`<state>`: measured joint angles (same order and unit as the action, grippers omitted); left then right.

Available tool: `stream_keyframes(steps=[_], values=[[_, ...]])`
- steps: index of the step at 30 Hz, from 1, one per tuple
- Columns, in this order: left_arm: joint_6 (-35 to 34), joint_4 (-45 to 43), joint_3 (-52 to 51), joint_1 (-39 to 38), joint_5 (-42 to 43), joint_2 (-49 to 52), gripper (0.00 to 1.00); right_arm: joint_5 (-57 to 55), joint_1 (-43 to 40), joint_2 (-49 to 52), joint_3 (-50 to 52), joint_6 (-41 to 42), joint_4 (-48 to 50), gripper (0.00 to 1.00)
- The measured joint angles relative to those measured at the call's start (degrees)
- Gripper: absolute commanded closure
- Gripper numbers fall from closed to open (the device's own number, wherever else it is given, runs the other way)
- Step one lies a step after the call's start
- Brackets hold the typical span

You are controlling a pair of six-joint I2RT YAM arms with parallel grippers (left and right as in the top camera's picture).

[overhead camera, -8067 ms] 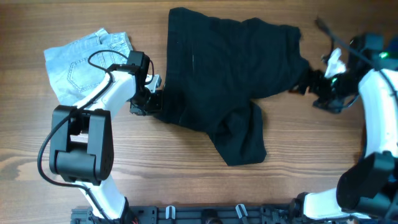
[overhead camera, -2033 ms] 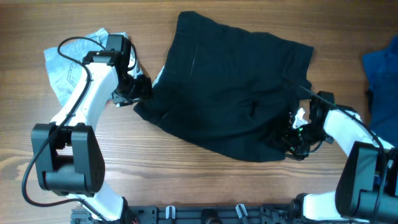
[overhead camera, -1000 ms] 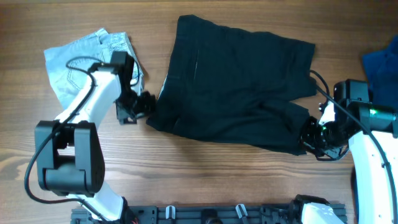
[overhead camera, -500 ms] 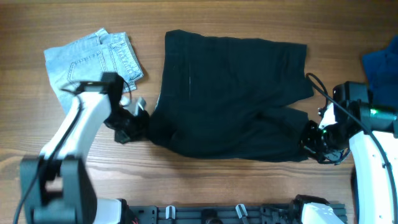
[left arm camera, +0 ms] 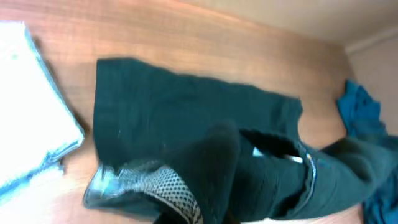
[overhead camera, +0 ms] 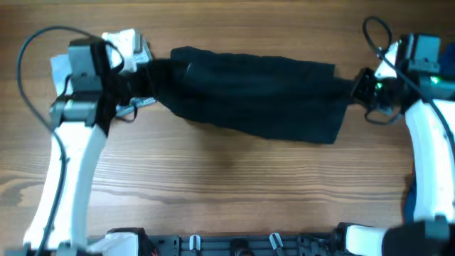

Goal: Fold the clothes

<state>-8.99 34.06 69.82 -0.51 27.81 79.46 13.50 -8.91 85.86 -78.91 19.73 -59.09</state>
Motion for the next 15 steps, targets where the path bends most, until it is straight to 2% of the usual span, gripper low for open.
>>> stream_keyframes(steps=[3,4,5,6,8,9,10,15], values=[[-2.6,-7.5,0.0,-0.9,-0.1,8.3,0.84,1.5,-0.2,7.0,0.0,0.6,4.8,0.91],[-3.8,-10.5,0.0,-1.2,-0.1,10.9,0.75,1.9,-0.2,9.2,0.0,0.7,7.4,0.9],[-5.2,-15.0,0.0,-1.6,0.0,14.3,0.58,2.3,-0.2,11.6,0.0,0.9,10.8,0.76],[-6.0,-18.4,0.0,-2.0,-0.1,16.7,0.22,2.6,-0.2,13.4,0.0,1.0,14.1,0.49],[-9.9,-26.7,0.0,-3.0,0.0,22.4,0.13,3.0,-0.4,16.9,0.0,1.4,21.2,0.44],[-11.2,-28.6,0.0,-3.2,0.0,23.8,0.11,3.2,-0.8,17.8,0.0,1.3,23.1,0.33],[-13.6,-29.4,0.0,-3.2,0.0,25.7,0.11,3.3,-1.4,18.2,0.0,1.3,23.6,0.31],[-15.8,-20.8,0.2,1.1,1.1,25.7,0.14,4.8,-7.8,18.4,0.0,0.7,15.3,0.32]])
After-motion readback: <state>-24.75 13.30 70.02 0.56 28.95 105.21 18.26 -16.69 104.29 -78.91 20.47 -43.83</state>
